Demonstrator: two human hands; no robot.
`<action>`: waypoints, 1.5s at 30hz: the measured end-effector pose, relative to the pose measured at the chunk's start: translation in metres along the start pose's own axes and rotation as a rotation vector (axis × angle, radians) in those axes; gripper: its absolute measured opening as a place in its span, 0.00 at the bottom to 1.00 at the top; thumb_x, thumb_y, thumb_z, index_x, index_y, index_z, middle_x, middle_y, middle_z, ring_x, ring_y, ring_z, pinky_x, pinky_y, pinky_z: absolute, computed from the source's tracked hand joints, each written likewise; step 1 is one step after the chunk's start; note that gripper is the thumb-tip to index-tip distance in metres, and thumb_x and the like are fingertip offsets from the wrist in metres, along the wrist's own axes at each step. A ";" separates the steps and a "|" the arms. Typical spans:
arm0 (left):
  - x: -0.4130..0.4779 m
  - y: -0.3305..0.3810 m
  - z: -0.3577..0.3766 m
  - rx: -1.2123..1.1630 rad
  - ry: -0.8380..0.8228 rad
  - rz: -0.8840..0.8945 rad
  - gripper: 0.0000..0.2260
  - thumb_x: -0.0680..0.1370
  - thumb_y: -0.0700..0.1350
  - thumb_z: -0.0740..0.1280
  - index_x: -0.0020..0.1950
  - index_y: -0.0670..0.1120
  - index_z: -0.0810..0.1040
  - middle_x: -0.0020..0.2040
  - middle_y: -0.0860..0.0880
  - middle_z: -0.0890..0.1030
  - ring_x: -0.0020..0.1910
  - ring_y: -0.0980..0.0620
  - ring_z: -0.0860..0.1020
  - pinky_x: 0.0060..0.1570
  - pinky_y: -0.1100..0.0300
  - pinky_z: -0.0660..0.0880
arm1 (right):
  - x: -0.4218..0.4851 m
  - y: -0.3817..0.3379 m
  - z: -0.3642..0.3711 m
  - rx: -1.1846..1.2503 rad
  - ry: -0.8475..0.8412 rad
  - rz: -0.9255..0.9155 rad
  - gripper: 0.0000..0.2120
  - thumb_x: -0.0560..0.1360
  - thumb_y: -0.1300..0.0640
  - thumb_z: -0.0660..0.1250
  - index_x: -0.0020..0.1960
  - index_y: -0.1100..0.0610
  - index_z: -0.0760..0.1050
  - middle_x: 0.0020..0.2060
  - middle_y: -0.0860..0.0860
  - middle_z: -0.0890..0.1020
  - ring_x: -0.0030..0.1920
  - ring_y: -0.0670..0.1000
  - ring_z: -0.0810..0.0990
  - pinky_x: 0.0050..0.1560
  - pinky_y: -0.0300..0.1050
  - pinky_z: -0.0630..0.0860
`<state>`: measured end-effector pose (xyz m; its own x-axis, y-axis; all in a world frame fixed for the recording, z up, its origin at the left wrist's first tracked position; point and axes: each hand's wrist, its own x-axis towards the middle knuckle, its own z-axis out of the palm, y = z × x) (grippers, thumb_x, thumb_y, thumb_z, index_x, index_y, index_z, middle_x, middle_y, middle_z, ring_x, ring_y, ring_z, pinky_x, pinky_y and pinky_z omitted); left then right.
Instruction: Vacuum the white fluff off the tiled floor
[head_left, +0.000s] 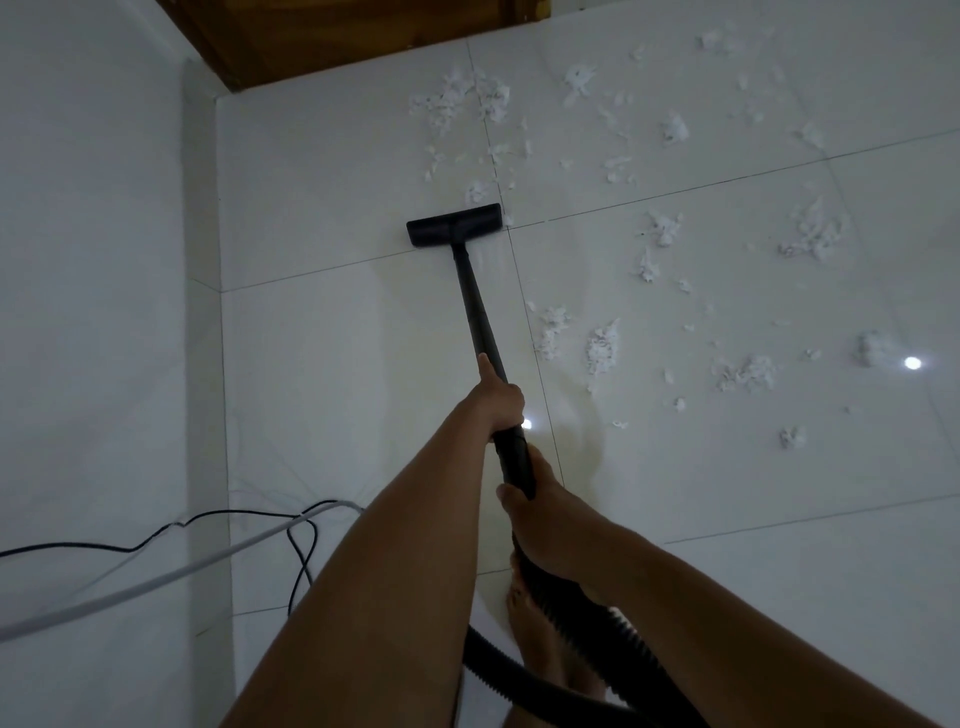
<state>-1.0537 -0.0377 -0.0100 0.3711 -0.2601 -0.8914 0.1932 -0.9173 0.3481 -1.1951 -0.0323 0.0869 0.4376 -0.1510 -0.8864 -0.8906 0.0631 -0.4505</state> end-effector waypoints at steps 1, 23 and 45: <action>-0.006 -0.003 0.003 0.002 -0.001 -0.003 0.36 0.84 0.43 0.56 0.80 0.57 0.32 0.66 0.39 0.74 0.57 0.42 0.79 0.61 0.46 0.78 | -0.005 0.002 0.001 -0.012 -0.007 0.003 0.30 0.87 0.48 0.51 0.83 0.41 0.39 0.52 0.56 0.81 0.34 0.48 0.77 0.33 0.40 0.72; -0.033 -0.012 0.037 -0.045 0.076 -0.043 0.33 0.84 0.45 0.54 0.81 0.56 0.34 0.64 0.37 0.77 0.58 0.41 0.80 0.63 0.46 0.76 | -0.038 0.033 -0.019 0.087 -0.117 -0.077 0.30 0.87 0.51 0.52 0.81 0.34 0.38 0.53 0.50 0.76 0.30 0.46 0.75 0.26 0.37 0.74; 0.036 0.039 -0.059 -0.038 0.137 -0.039 0.30 0.85 0.48 0.51 0.81 0.56 0.36 0.61 0.39 0.78 0.56 0.42 0.81 0.60 0.47 0.78 | 0.039 -0.067 -0.024 0.106 -0.032 -0.017 0.28 0.86 0.46 0.51 0.80 0.32 0.42 0.62 0.58 0.76 0.36 0.52 0.79 0.30 0.43 0.78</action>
<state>-0.9793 -0.0656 -0.0117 0.4824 -0.1789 -0.8575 0.2432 -0.9131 0.3273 -1.1212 -0.0663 0.0848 0.4580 -0.1220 -0.8805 -0.8655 0.1646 -0.4730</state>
